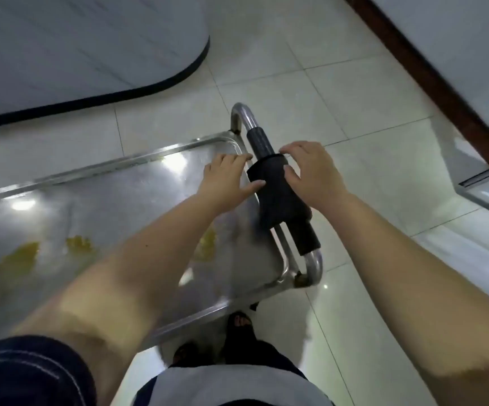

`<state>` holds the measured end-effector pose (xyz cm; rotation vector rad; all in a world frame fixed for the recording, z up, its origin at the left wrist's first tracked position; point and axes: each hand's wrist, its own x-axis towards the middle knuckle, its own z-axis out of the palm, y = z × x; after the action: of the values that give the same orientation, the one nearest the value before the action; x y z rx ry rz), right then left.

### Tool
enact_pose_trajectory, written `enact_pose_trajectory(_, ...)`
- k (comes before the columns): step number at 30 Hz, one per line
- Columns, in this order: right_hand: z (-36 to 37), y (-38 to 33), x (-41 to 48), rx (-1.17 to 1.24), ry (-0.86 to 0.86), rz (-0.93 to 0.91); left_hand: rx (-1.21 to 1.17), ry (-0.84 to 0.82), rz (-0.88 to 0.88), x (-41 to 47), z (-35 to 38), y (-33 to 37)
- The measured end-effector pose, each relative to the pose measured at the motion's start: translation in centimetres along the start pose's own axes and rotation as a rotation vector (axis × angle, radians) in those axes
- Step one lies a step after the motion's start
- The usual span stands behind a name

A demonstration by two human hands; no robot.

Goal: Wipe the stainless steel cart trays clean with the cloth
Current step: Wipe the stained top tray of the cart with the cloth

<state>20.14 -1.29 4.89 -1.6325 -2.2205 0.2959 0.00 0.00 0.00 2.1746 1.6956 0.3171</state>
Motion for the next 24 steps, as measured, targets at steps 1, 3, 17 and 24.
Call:
enact_pose_trajectory(1,-0.1,1.0,1.0,0.040,-0.091,0.049,-0.018,-0.055,-0.020,0.8,-0.1,0.2)
enact_pose_trajectory(3,-0.4,2.5,2.6,0.132,-0.323,0.163,-0.018,-0.148,-0.053,2.0,-0.3,0.3)
enact_pose_trajectory(17,1.3,5.8,5.7,0.432,-0.634,0.253,-0.701,-0.512,-0.255,4.2,1.4,-0.9)
enact_pose_trajectory(24,0.5,5.2,4.4,0.155,-0.478,0.151,-0.681,-0.253,-0.232,2.2,0.6,-0.1)
